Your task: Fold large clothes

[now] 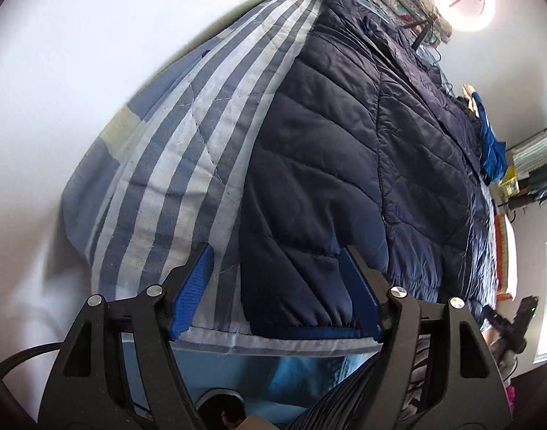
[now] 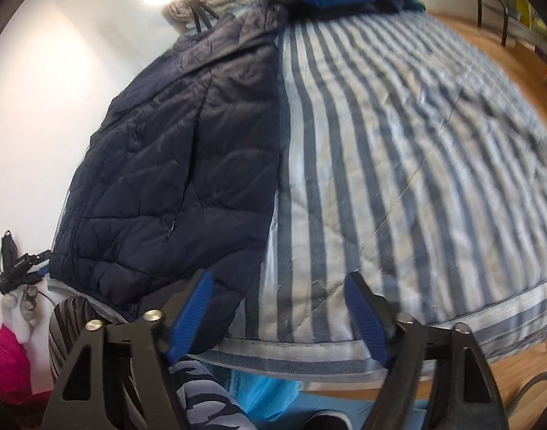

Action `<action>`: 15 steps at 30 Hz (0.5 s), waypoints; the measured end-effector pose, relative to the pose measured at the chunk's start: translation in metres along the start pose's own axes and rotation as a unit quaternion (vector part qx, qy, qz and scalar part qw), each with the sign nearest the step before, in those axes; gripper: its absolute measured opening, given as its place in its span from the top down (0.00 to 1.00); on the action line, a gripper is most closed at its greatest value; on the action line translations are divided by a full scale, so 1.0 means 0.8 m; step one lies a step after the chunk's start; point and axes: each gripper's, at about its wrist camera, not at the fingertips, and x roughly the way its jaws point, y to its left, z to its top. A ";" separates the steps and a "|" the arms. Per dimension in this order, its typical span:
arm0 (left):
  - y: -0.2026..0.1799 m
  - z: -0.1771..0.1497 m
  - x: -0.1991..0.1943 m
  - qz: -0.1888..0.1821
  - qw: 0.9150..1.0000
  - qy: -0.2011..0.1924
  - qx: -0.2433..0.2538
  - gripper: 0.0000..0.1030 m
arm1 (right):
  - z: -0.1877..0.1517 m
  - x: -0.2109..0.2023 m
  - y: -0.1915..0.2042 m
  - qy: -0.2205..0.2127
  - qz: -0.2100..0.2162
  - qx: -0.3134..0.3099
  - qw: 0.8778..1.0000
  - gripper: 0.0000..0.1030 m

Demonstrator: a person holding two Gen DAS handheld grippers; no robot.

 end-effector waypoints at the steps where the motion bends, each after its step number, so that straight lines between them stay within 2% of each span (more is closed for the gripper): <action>1: -0.001 0.000 0.000 -0.001 1.000 0.000 0.002 0.29 | -0.001 0.004 0.000 0.003 0.005 0.003 1.000 0.27; 4: -0.008 0.001 0.004 0.000 1.000 0.008 0.018 0.38 | 0.000 0.009 0.004 0.001 0.019 0.002 1.000 0.28; 8: -0.017 0.004 0.009 0.002 0.999 0.014 0.032 0.55 | 0.005 0.018 0.012 0.012 0.062 0.009 0.998 0.38; 12: -0.022 0.005 0.013 -0.004 0.999 0.019 0.035 0.81 | 0.009 0.029 0.022 0.022 0.079 0.008 0.997 0.42; 13: -0.026 0.005 0.013 -0.003 0.999 0.016 0.038 0.84 | 0.009 0.031 0.025 0.024 0.084 0.005 0.996 0.47; 14: -0.029 0.005 0.012 -0.005 0.999 0.014 0.040 0.88 | 0.009 0.033 0.028 0.028 0.093 0.003 0.995 0.57; 15: -0.031 0.005 0.009 -0.007 0.999 0.010 0.040 0.90 | 0.009 0.035 0.031 0.032 0.100 0.002 0.994 0.61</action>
